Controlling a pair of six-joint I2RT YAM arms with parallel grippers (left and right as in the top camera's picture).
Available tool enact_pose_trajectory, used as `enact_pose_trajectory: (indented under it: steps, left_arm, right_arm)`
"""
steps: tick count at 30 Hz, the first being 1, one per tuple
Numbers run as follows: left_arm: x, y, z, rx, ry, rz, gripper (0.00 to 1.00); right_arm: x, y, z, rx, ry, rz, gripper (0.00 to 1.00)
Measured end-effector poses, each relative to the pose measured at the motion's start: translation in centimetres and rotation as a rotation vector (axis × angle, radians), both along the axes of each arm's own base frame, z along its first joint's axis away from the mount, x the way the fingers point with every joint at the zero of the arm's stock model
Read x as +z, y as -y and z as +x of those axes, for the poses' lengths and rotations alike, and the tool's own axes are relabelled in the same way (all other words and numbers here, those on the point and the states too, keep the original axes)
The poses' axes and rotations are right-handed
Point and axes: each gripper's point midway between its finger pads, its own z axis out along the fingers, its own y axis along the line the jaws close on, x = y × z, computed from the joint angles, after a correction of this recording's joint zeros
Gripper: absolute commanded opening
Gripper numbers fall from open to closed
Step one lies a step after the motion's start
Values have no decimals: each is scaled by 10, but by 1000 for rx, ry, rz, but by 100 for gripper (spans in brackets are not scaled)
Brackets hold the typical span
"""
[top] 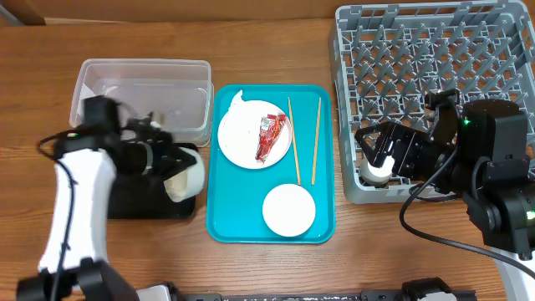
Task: Sort waste into correct bins and load items into the dishwasher
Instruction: 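Tip the grey bowl over the black tray to dump the rice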
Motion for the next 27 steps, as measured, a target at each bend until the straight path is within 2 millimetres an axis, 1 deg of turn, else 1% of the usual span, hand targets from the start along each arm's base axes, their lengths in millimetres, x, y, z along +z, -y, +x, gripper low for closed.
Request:
enact_pose_trajectory:
  steps: [3, 7, 11, 13, 15, 18, 21, 22, 24, 27]
  left_arm:
    - [-2, -17, 3, 15, 22, -174, 4]
    - [-5, -34, 12, 64, 64, -391, 4]
    - [-2, -47, 19, 125, 121, -532, 4]
    - [2, -52, 22, 141, 161, -562, 4]
    - [7, -53, 22, 148, 185, -582, 4]
    - [12, -52, 22, 128, 240, -586, 4]
    - [20, -46, 13, 124, 223, -614, 4]
    - [21, -46, 13, 111, 250, -609, 4]
    - [20, -47, 15, 84, 306, -582, 4]
    - [25, -45, 11, 82, 303, -598, 4]
  right_arm:
    - [0, 0, 0, 0, -1, 0, 100]
    - [0, 0, 0, 1, 0, 0, 100]
    - [0, 0, 0, 0, 0, 0, 100]
    - [0, 0, 0, 0, 0, 0, 100]
    - [0, 0, 0, 0, 0, 0, 100]
    - [0, 0, 0, 0, 0, 0, 100]
    - [0, 0, 0, 0, -1, 0, 100]
    - [0, 0, 0, 0, -1, 0, 100]
    - [0, 0, 0, 0, -1, 0, 100]
    - [0, 0, 0, 0, 0, -1, 100]
